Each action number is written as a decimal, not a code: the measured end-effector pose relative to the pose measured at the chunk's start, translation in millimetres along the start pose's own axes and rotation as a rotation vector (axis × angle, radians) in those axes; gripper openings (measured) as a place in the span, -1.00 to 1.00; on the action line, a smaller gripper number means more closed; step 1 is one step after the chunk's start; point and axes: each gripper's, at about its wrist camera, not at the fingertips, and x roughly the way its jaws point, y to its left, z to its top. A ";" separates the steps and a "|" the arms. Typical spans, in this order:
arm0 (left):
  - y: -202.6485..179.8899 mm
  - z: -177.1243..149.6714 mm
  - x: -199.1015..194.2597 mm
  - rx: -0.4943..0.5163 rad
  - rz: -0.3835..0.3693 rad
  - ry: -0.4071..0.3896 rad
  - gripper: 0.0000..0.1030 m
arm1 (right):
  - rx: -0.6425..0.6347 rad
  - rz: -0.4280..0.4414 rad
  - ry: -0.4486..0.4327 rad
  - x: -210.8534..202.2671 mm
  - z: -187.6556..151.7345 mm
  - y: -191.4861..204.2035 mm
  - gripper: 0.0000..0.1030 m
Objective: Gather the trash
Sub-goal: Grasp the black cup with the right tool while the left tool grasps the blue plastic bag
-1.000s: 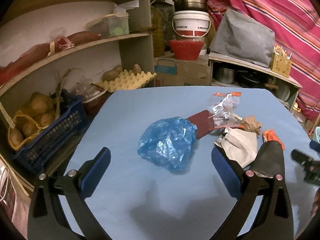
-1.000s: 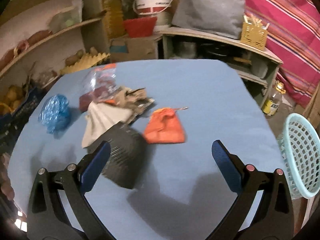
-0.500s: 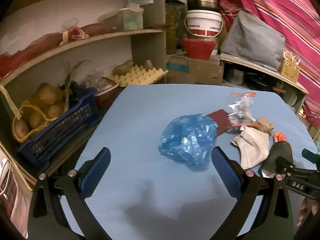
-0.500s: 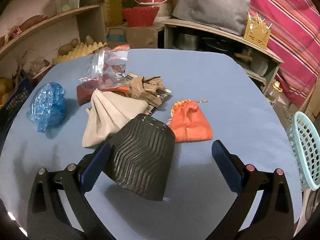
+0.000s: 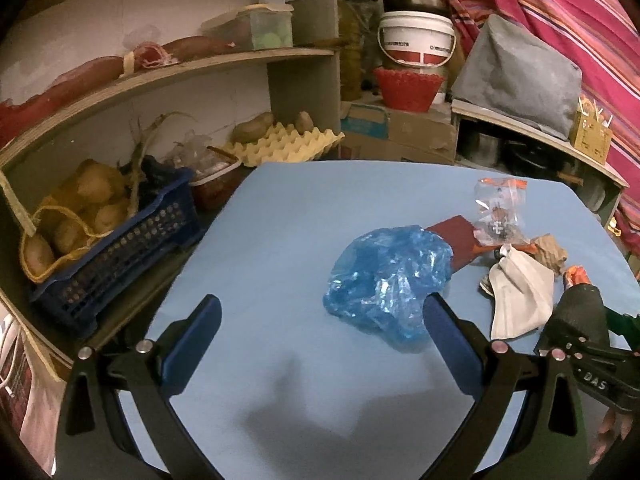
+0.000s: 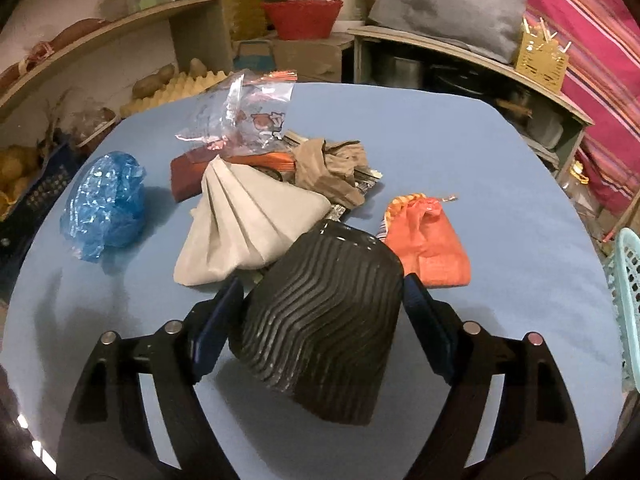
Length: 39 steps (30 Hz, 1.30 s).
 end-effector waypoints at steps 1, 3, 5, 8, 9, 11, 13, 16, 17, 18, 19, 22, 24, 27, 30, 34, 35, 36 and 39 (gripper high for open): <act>-2.0 -0.5 3.1 0.002 -0.002 0.005 0.91 | 0.004 0.012 0.002 -0.7 0.2 -3.2 0.53; -6.5 0.1 9.4 0.009 -0.004 0.015 0.91 | 0.005 0.010 -0.002 -3.6 1.1 -9.4 0.53; -10.5 1.6 14.0 0.009 -0.010 0.016 0.91 | 0.002 0.006 -0.019 -10.2 3.2 -18.9 0.53; -16.6 4.8 23.8 -0.006 -0.027 0.025 0.91 | 0.009 0.008 -0.034 -18.5 5.8 -33.2 0.46; -18.5 6.1 27.1 -0.011 -0.034 0.026 0.91 | 0.011 0.008 -0.039 -20.8 5.7 -37.8 0.37; -24.0 8.5 33.9 -0.020 -0.063 0.026 0.91 | 0.011 0.010 -0.037 -23.3 5.9 -47.8 0.32; -30.3 10.8 41.0 -0.018 -0.082 0.039 0.91 | 0.008 0.006 -0.038 -24.4 5.2 -57.0 0.31; -38.8 13.2 53.4 -0.022 -0.084 0.058 0.91 | 0.000 0.016 -0.025 -22.1 2.9 -64.7 0.31; -39.8 14.1 56.8 -0.027 -0.087 0.067 0.91 | -0.003 0.016 -0.021 -21.2 2.2 -66.5 0.30; -40.5 14.9 60.5 -0.035 -0.089 0.079 0.89 | -0.006 0.016 -0.020 -21.1 1.7 -67.3 0.30; -40.8 15.1 63.7 -0.042 -0.091 0.088 0.89 | -0.008 0.018 -0.019 -20.9 1.6 -68.1 0.30; -41.8 16.9 70.2 -0.054 -0.102 0.103 0.57 | -0.009 0.020 -0.018 -20.7 2.6 -71.0 0.30; -43.6 15.9 77.5 -0.047 -0.119 0.141 0.15 | -0.005 0.019 -0.018 -20.6 2.9 -72.2 0.30; -48.3 10.9 80.9 -0.024 -0.124 0.159 -0.09 | 0.008 0.025 -0.020 -21.6 2.7 -77.9 0.30; -53.1 10.6 76.4 0.007 -0.126 0.156 -0.46 | 0.014 0.026 -0.028 -25.6 2.8 -82.5 0.30; -51.0 13.6 60.9 -0.009 -0.117 0.138 -0.60 | 0.021 0.026 -0.046 -35.0 1.6 -91.0 0.29; -50.8 15.1 55.9 -0.013 -0.116 0.130 -0.61 | 0.024 0.026 -0.050 -37.5 1.1 -94.2 0.28; -50.7 16.8 52.1 -0.015 -0.116 0.122 -0.61 | 0.029 0.026 -0.054 -40.0 0.8 -97.0 0.27; -53.6 23.6 29.8 -0.013 -0.106 0.072 -0.61 | 0.046 0.025 -0.071 -49.9 -0.3 -109.8 0.24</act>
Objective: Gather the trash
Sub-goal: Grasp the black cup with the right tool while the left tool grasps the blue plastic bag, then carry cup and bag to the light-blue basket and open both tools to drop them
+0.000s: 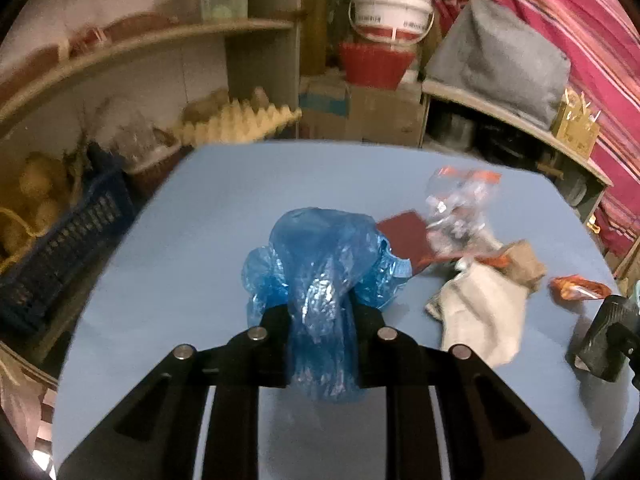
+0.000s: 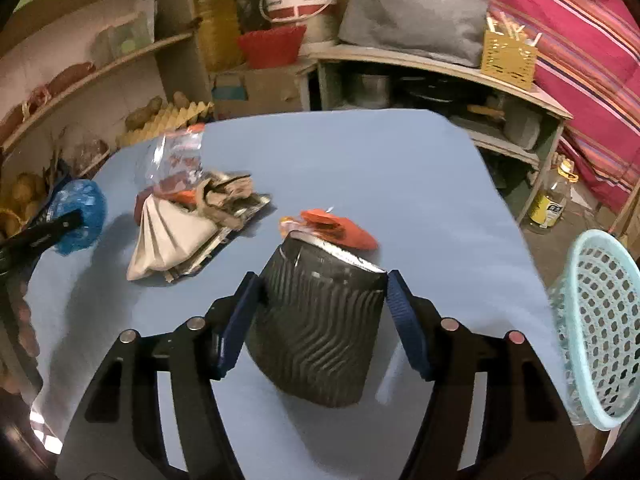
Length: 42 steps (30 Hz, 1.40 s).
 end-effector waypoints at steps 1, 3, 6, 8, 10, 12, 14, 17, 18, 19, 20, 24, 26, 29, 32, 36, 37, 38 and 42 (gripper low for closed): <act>-3.5 1.5 -10.0 0.001 -0.004 -0.020 -0.61 | 0.005 -0.001 -0.006 -4.2 0.3 -5.1 0.23; -9.4 4.0 -24.4 0.000 -0.010 -0.049 -0.61 | 0.014 -0.003 -0.017 -10.4 0.3 -13.6 0.23; -23.9 7.7 -44.9 0.000 -0.032 -0.084 -0.61 | 0.030 -0.004 -0.023 -16.8 -1.6 -27.9 0.22; -38.9 9.7 -56.5 0.011 -0.053 -0.102 -0.61 | 0.042 -0.009 -0.024 -19.6 -3.7 -37.9 0.22; -57.5 9.8 -64.5 0.036 -0.068 -0.117 -0.61 | 0.061 -0.006 -0.025 -23.3 -5.8 -48.6 0.22; -76.9 9.4 -69.6 0.061 -0.086 -0.123 -0.61 | 0.074 -0.004 -0.026 -26.3 -7.1 -57.8 0.22; -94.2 9.1 -71.8 0.082 -0.104 -0.124 -0.61 | 0.085 -0.005 -0.032 -30.9 -9.0 -67.1 0.22; -117.2 7.9 -74.4 0.105 -0.129 -0.123 -0.61 | 0.098 -0.002 -0.039 -36.7 -11.8 -78.7 0.22; -124.4 7.5 -75.0 0.110 -0.140 -0.122 -0.61 | 0.104 0.001 -0.040 -37.7 -11.9 -82.6 0.22; -129.2 6.8 -75.0 0.113 -0.148 -0.121 -0.61 | 0.111 0.003 -0.040 -39.2 -13.1 -87.0 0.22; -137.9 6.1 -75.8 0.119 -0.160 -0.119 -0.61 | 0.116 0.004 -0.041 -40.2 -14.3 -90.7 0.22; -160.5 2.1 -76.2 0.142 -0.186 -0.117 -0.62 | 0.132 -0.002 -0.048 -48.0 -19.5 -109.2 0.22; -172.1 -1.2 -74.2 0.150 -0.205 -0.109 -0.62 | 0.141 -0.010 -0.056 -53.5 -21.2 -118.6 0.22; -186.3 -5.2 -66.7 0.157 -0.226 -0.085 -0.63 | 0.166 -0.028 -0.069 -62.3 -25.1 -139.3 0.22; -205.9 -9.4 -61.6 0.167 -0.243 -0.070 -0.63 | 0.206 -0.052 -0.084 -72.3 -29.3 -167.0 0.22; -242.7 -17.1 -63.3 0.197 -0.287 -0.069 -0.63 | 0.273 -0.084 -0.109 -87.6 -36.9 -207.5 0.22; -253.2 -19.1 -64.1 0.206 -0.302 -0.068 -0.63 | 0.284 -0.097 -0.114 -90.9 -39.3 -215.4 0.22; -266.4 -22.0 -65.0 0.218 -0.319 -0.068 -0.63 | 0.297 -0.108 -0.120 -94.6 -41.8 -224.5 0.22; -318.7 -34.1 -70.0 0.267 -0.389 -0.070 -0.63 | 0.354 -0.147 -0.137 -107.1 -51.1 -259.0 0.22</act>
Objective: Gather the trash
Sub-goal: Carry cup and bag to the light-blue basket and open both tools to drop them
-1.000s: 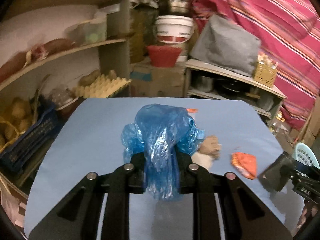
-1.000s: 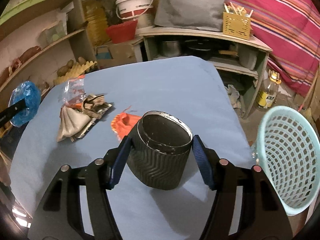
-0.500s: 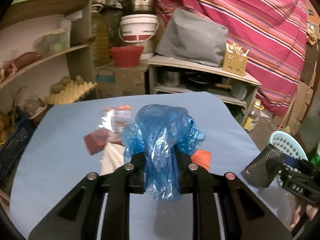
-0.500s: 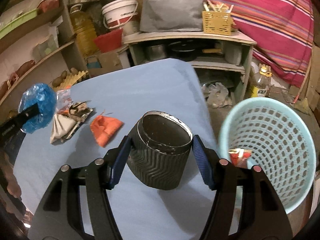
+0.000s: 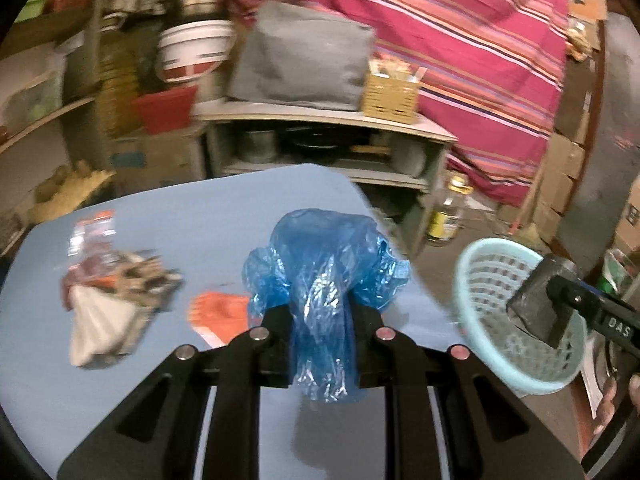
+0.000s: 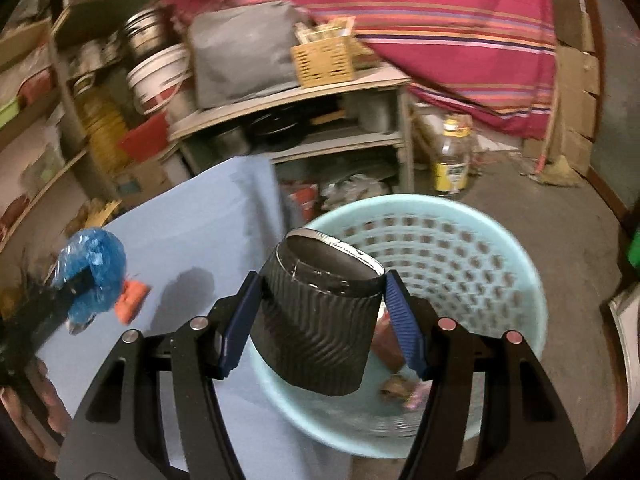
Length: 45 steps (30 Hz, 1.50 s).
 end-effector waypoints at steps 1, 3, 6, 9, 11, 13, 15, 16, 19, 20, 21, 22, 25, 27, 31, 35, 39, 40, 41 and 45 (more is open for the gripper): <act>-7.7 0.9 2.6 0.007 -0.013 0.001 -0.63 | 0.006 -0.028 -0.006 -2.2 0.4 -9.4 0.22; -35.2 0.9 10.2 0.031 -0.056 0.002 -0.63 | 0.013 -0.067 -0.010 -3.9 0.2 -22.9 0.22; -71.5 2.1 23.2 0.060 -0.119 0.013 -0.63 | 0.037 -0.101 -0.006 -5.0 -1.5 -45.1 0.22; -104.8 1.8 38.2 0.093 -0.168 0.029 -0.63 | 0.060 -0.130 -0.006 -7.1 -3.9 -62.9 0.22; -122.0 2.1 49.0 0.110 -0.201 0.052 -0.63 | 0.079 -0.139 -0.010 -9.0 -4.0 -72.7 0.22; -135.6 1.9 59.3 0.118 -0.217 0.064 -0.63 | 0.089 -0.153 -0.017 -10.8 -2.5 -80.3 0.22; -146.0 2.5 72.4 0.125 -0.242 0.085 -0.61 | 0.092 -0.162 -0.021 -11.2 -1.4 -84.6 0.22; -149.3 3.3 77.8 0.127 -0.250 0.094 -0.60 | 0.094 -0.168 -0.023 -11.9 -1.3 -87.3 0.22; -153.2 2.2 92.8 0.123 -0.252 0.118 -0.58 | 0.108 -0.175 -0.024 -11.9 -0.7 -93.8 0.22; -152.6 1.8 97.6 0.123 -0.256 0.133 -0.57 | 0.112 -0.177 -0.024 -12.1 -1.2 -95.0 0.22; -148.6 0.6 99.3 0.117 -0.253 0.140 -0.43 | 0.116 -0.177 -0.022 -11.7 -1.5 -96.3 0.22; -146.4 -0.9 99.5 0.109 -0.255 0.139 -0.30 | 0.118 -0.177 -0.020 -10.6 -1.5 -97.1 0.22; -143.3 -2.6 95.7 0.107 -0.242 0.124 0.24 | 0.114 -0.178 -0.011 -5.5 -1.9 -93.7 0.22; -142.3 -2.1 91.5 0.113 -0.235 0.118 0.26 | 0.106 -0.176 -0.005 -2.5 -1.4 -90.4 0.21; -130.3 -1.7 79.6 0.102 -0.225 0.103 0.49 | 0.089 -0.176 -0.003 2.3 0.9 -84.2 0.21; -112.7 1.4 66.6 0.106 -0.212 0.087 0.63 | 0.086 -0.178 0.003 7.3 1.0 -81.2 0.22; -91.1 3.5 63.2 0.060 -0.202 0.090 0.69 | 0.088 -0.186 0.012 9.7 0.4 -78.8 0.22; -87.1 3.0 61.6 0.052 -0.207 0.093 0.70 | 0.090 -0.185 0.011 9.2 1.1 -78.1 0.22; -82.7 2.6 60.8 0.048 -0.209 0.097 0.70 | 0.092 -0.185 0.009 8.8 1.6 -77.0 0.22; -78.4 -1.3 59.3 0.066 -0.191 0.108 0.75 | 0.087 -0.184 0.014 10.3 1.4 -73.6 0.22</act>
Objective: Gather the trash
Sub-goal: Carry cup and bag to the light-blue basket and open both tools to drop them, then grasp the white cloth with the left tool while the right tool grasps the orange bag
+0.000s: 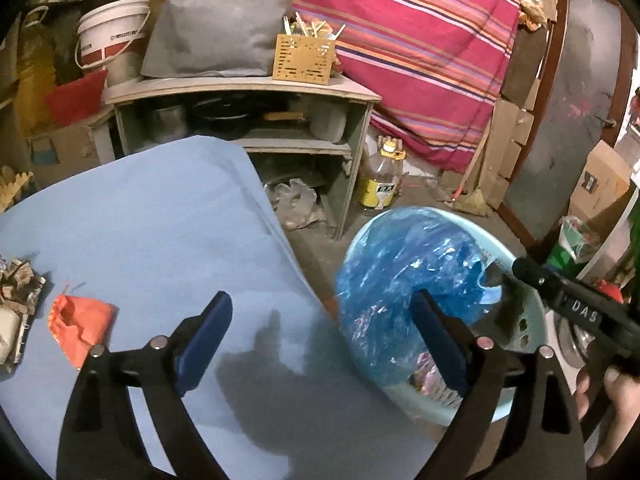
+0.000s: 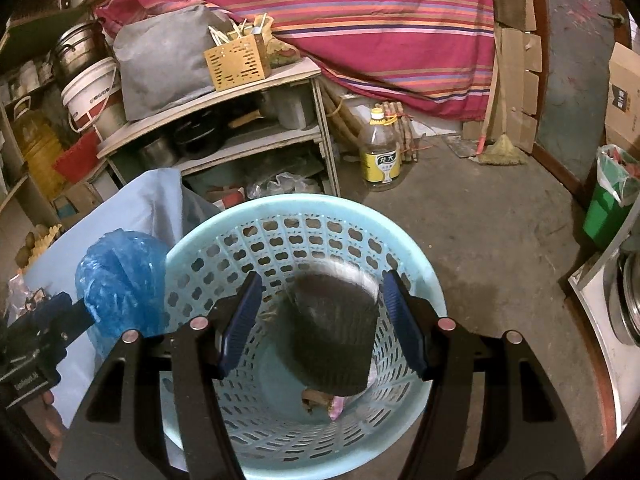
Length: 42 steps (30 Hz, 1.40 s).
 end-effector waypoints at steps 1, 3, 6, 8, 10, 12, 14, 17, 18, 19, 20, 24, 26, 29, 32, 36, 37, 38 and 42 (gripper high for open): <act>-0.4 -1.1 0.9 0.009 0.001 0.008 0.75 | -0.003 -0.001 0.003 0.4 -0.7 1.1 0.22; -2.4 -3.5 1.8 0.024 0.004 0.017 0.75 | -0.006 0.001 0.005 0.1 -0.7 1.4 0.22; -6.6 -3.9 0.0 0.033 -0.011 0.014 0.75 | -0.012 -0.004 -0.002 -2.2 0.3 2.2 0.22; -8.6 -3.5 -2.0 0.036 -0.019 0.008 0.75 | -0.012 -0.009 -0.007 -3.6 0.4 1.2 0.22; -9.3 -2.9 -4.1 0.033 -0.033 0.003 0.75 | -0.012 -0.017 -0.013 -5.4 0.9 -0.3 0.22; -8.7 -1.8 -6.4 0.028 -0.037 -0.003 0.75 | -0.015 -0.025 -0.016 -7.0 2.0 -1.9 0.26; -7.8 -0.6 -10.9 0.023 -0.045 -0.013 0.75 | -0.015 -0.037 -0.025 -10.1 3.3 -3.3 0.42; -5.2 1.6 -19.4 0.018 -0.044 -0.030 0.75 | -0.009 -0.039 -0.035 -14.8 3.9 -2.9 0.57; -3.6 2.2 -22.8 0.018 -0.035 -0.039 0.75 | -0.010 -0.036 -0.038 -16.0 3.9 -1.0 0.59; 0.5 2.3 -27.1 0.017 -0.018 -0.048 0.75 | -0.011 -0.034 -0.040 -16.8 3.7 0.9 0.63; 5.4 1.7 -30.6 0.014 -0.004 -0.057 0.75 | -0.016 -0.032 -0.043 -17.6 3.6 4.7 0.68; 37.1 -3.9 -45.4 -0.013 0.071 -0.094 0.80 | -0.029 -0.025 -0.054 -18.6 3.0 20.6 0.79; 56.2 -5.9 -52.8 -0.027 0.122 -0.106 0.80 | -0.033 -0.009 -0.056 -17.3 2.2 33.6 0.84; 94.7 -11.5 -66.1 -0.051 0.225 -0.127 0.81 | -0.058 0.003 -0.056 -12.6 0.4 59.0 0.91; 138.9 -18.9 -79.5 -0.100 0.310 -0.131 0.81 | -0.089 0.024 -0.053 -8.1 -2.6 87.9 0.91; 190.9 -30.8 -91.8 -0.155 0.394 -0.112 0.81 | -0.145 0.049 -0.051 -1.0 -8.0 131.0 0.91; 207.1 -36.0 -93.6 -0.175 0.412 -0.092 0.81 | -0.164 0.058 -0.050 1.3 -10.6 145.3 0.91; 217.2 -39.8 -95.0 -0.187 0.422 -0.079 0.81 | -0.181 0.069 -0.049 3.6 -13.4 159.2 0.91; 257.4 -57.0 -100.3 -0.229 0.467 -0.045 0.81 | -0.213 0.109 -0.033 13.6 -21.4 199.2 0.91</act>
